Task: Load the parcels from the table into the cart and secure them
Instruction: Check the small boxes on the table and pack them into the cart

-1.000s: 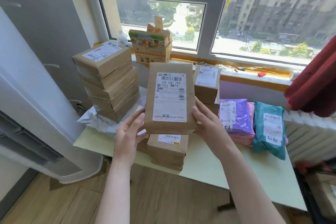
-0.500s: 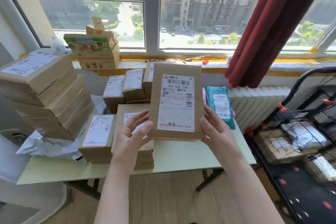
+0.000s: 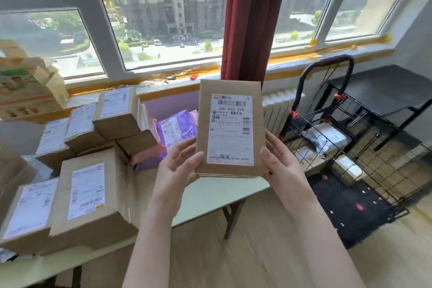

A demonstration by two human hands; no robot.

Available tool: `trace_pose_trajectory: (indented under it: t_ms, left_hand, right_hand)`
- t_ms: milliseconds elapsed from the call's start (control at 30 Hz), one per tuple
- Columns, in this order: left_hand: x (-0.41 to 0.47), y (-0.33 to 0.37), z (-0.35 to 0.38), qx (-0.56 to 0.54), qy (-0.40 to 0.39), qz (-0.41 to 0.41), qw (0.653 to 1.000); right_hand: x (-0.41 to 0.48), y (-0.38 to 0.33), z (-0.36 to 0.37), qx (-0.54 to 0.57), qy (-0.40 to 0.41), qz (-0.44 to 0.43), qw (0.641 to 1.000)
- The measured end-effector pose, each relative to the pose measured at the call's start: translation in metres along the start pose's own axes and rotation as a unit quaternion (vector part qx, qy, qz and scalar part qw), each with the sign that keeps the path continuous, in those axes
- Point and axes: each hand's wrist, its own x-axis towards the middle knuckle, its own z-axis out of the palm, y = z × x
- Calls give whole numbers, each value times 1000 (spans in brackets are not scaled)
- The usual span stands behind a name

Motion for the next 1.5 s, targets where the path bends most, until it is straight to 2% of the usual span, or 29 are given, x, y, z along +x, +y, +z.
trace_pose_trajectory:
  t_ms: [267, 633, 933, 1133, 1500]
  left_hand:
    - [16, -32, 125, 5, -54, 2, 999]
    - [37, -87, 284, 22, -137, -27, 990]
    - [89, -121, 340, 69, -183, -66, 978]
    - [169, -138, 384, 94, -253, -113, 956]
    - [300, -177, 457, 109, -323, -204, 918]
  right_hand:
    - [-8, -27, -124, 5, 37, -14, 999]
    - [-30, -47, -278, 20, 132, -21, 991]
    - [-5, -31, -338, 17, 191, -20, 981]
    - [42, -27, -374, 18, 247, -33, 968]
    - [139, -5, -427, 24, 371, -9, 928]
